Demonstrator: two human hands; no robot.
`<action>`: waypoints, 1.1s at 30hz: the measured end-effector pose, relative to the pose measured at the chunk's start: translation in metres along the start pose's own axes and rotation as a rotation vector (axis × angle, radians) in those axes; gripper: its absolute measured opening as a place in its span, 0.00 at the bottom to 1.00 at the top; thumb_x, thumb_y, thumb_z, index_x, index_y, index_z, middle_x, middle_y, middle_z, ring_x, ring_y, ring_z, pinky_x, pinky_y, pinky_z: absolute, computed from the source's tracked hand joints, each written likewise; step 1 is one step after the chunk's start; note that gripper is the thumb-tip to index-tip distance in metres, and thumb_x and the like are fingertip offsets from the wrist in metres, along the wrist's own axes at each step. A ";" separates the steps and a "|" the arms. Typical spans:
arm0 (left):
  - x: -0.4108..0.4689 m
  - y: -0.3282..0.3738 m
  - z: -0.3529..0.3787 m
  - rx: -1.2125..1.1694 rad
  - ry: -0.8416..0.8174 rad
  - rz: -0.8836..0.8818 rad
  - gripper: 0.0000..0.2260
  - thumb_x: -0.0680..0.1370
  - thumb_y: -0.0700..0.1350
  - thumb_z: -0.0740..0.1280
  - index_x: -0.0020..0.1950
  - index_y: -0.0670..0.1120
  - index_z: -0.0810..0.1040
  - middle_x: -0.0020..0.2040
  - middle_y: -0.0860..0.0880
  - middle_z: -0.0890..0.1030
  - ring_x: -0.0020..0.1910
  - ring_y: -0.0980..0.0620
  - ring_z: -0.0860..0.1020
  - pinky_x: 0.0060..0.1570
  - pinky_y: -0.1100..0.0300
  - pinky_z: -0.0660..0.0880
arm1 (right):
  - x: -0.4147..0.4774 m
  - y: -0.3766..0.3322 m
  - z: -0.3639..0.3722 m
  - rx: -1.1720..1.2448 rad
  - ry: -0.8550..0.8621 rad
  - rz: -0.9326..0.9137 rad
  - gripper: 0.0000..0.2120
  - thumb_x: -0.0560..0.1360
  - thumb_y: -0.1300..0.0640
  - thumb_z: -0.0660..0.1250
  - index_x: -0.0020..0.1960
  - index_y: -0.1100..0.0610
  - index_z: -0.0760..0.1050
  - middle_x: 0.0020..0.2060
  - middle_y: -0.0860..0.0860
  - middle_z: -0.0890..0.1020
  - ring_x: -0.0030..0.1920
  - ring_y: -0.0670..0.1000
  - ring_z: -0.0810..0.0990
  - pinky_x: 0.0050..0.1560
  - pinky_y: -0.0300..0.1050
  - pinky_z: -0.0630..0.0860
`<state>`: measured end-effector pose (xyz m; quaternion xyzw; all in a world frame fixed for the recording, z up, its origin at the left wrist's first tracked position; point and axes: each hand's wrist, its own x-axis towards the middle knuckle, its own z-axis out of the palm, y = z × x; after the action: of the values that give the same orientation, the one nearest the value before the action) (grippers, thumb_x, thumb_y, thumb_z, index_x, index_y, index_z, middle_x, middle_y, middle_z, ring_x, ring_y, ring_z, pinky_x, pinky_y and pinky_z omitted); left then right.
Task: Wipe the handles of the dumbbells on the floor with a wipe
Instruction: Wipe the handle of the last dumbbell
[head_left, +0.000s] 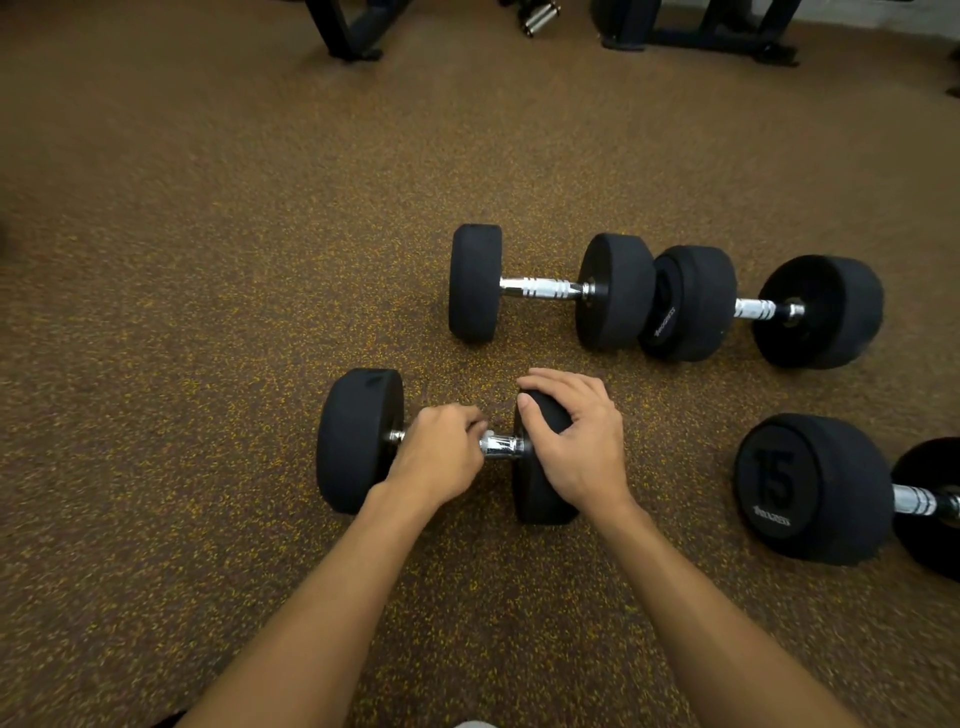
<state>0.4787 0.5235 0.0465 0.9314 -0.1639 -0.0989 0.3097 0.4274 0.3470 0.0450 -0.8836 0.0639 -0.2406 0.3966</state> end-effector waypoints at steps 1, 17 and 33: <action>-0.002 -0.004 -0.001 -0.001 0.010 0.021 0.11 0.86 0.46 0.65 0.63 0.48 0.85 0.57 0.47 0.85 0.57 0.46 0.81 0.61 0.50 0.77 | 0.000 0.000 0.000 0.000 0.000 0.000 0.11 0.79 0.44 0.70 0.58 0.45 0.86 0.60 0.38 0.84 0.65 0.43 0.76 0.69 0.57 0.73; -0.026 -0.034 0.038 -0.148 0.437 0.230 0.09 0.79 0.34 0.73 0.58 0.39 0.87 0.55 0.44 0.86 0.53 0.51 0.83 0.79 0.47 0.57 | -0.001 0.000 0.000 0.015 -0.001 0.009 0.10 0.79 0.45 0.71 0.58 0.45 0.86 0.60 0.38 0.84 0.66 0.42 0.76 0.69 0.59 0.73; -0.028 -0.026 0.047 -0.076 0.510 0.386 0.07 0.80 0.40 0.74 0.56 0.40 0.88 0.50 0.48 0.84 0.52 0.50 0.78 0.78 0.58 0.63 | -0.001 0.002 0.002 0.034 0.013 -0.002 0.11 0.78 0.44 0.71 0.57 0.44 0.86 0.59 0.37 0.84 0.65 0.43 0.77 0.68 0.58 0.73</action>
<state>0.4454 0.5282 -0.0042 0.8656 -0.2507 0.1921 0.3885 0.4279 0.3474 0.0423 -0.8752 0.0616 -0.2475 0.4110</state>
